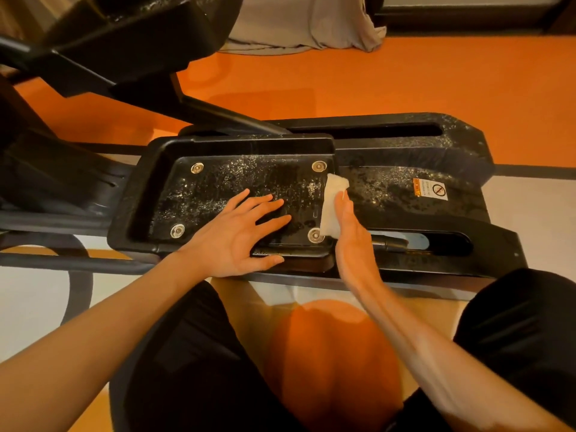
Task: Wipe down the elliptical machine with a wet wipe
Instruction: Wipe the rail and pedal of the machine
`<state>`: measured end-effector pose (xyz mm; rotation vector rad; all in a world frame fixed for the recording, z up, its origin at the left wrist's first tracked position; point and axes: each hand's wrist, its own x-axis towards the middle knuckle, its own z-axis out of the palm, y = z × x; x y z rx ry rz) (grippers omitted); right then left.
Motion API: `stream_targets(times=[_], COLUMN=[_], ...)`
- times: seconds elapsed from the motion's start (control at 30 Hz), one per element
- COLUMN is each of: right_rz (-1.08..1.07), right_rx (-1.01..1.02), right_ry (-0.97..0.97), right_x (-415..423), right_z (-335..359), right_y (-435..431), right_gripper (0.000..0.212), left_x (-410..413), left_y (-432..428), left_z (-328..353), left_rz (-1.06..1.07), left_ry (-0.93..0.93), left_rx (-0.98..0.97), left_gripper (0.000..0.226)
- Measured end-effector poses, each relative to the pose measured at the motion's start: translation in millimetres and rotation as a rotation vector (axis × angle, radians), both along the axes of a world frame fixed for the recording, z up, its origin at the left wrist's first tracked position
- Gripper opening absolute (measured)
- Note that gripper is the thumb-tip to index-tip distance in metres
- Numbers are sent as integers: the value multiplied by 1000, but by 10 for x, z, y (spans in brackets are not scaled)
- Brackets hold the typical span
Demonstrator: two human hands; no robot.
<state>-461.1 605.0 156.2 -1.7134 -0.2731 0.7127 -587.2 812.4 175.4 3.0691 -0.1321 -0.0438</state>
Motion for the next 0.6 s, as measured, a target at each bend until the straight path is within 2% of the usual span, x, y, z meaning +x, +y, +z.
stream_targets(times=[0.1,0.13,0.2,0.33,0.5,0.6], right_rz=[59,29,-38,-11,63,260], right_rx=[-141,-175,-164,-102,5,-64], right_ry=[-168,-105,28,-86,-450,-781], right_x=[-521,-680,-892,-991,-1061,-984], right_z=[-197,-219,-167,91,-19,-179], right_y=[-389,-448,-473,-430,-414,-513], right_gripper=[51,46,47,53,53,60], left_x=[-2,-4,-9,-21,-85,-232], left_y=[2,3,1,11,36,151], left_z=[-3,-4,-4,19,75,106], left_rz=[12,15,19,27,35,40], left_ry=[-9,-16,-26,-45,-46,-22], left_rx=[11,16,18,44,104,78], left_gripper=[85,85,86,87,85,81])
